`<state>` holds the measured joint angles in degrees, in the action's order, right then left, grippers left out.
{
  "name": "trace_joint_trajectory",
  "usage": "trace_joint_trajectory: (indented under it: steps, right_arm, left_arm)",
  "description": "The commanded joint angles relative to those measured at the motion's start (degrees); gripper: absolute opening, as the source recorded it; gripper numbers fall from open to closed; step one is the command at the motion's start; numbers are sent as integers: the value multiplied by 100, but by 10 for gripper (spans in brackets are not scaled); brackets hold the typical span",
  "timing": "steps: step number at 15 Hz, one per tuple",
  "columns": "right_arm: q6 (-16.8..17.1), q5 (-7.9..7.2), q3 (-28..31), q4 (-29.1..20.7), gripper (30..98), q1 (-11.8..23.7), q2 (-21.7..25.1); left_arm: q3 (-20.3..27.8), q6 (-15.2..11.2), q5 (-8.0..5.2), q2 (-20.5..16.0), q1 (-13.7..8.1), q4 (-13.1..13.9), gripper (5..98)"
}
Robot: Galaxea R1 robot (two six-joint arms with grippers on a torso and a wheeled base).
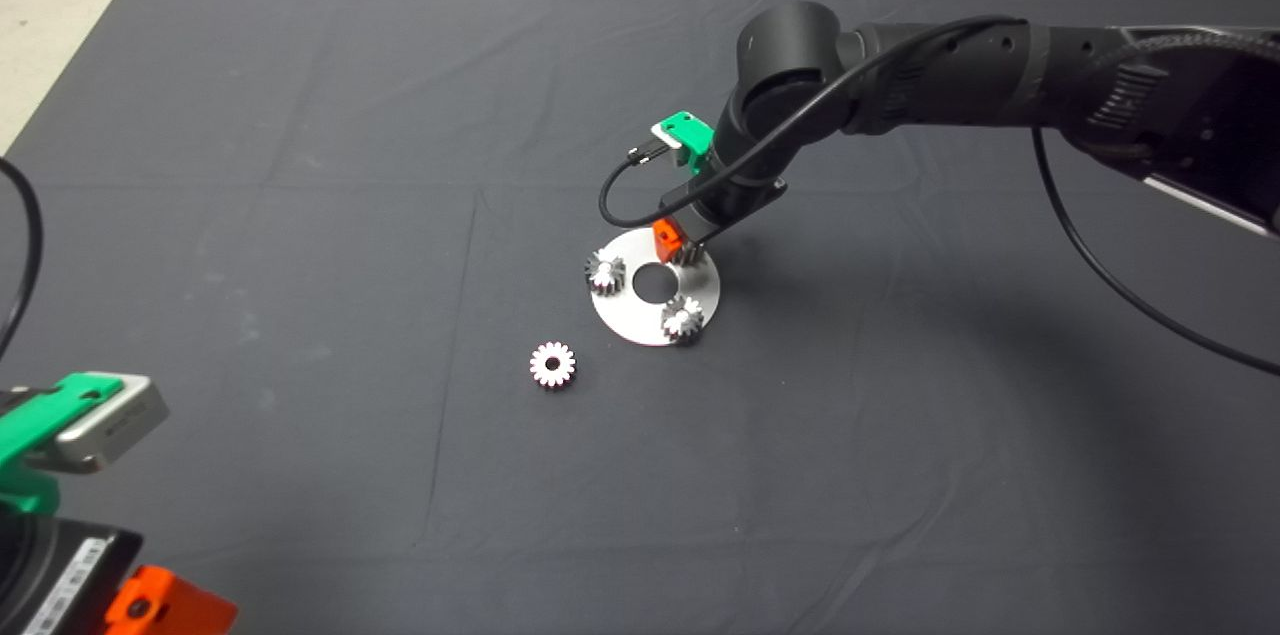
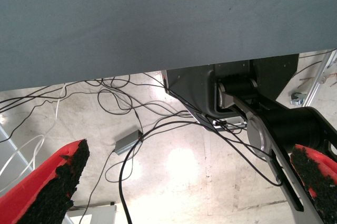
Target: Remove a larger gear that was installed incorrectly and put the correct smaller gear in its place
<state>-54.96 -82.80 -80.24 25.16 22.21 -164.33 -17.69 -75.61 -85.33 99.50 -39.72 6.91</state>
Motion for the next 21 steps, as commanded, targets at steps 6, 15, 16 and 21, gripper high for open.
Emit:
trace_joint_trajectory:
  steps: [6,15,16,21]
  right_arm:
    - [20,-9,-174,497,955,-129,-148]
    - [20,44,-315,709,848,-237,-192]
    - [19,44,-307,718,846,-252,-192]
    - [16,215,-319,727,764,-248,-210]
  left_arm:
    - [65,20,-27,-136,-54,91,982]
    - [65,28,-10,-198,-54,91,982]
    - [65,28,-10,-198,-54,91,982]
    - [65,28,-10,-215,-54,91,982]
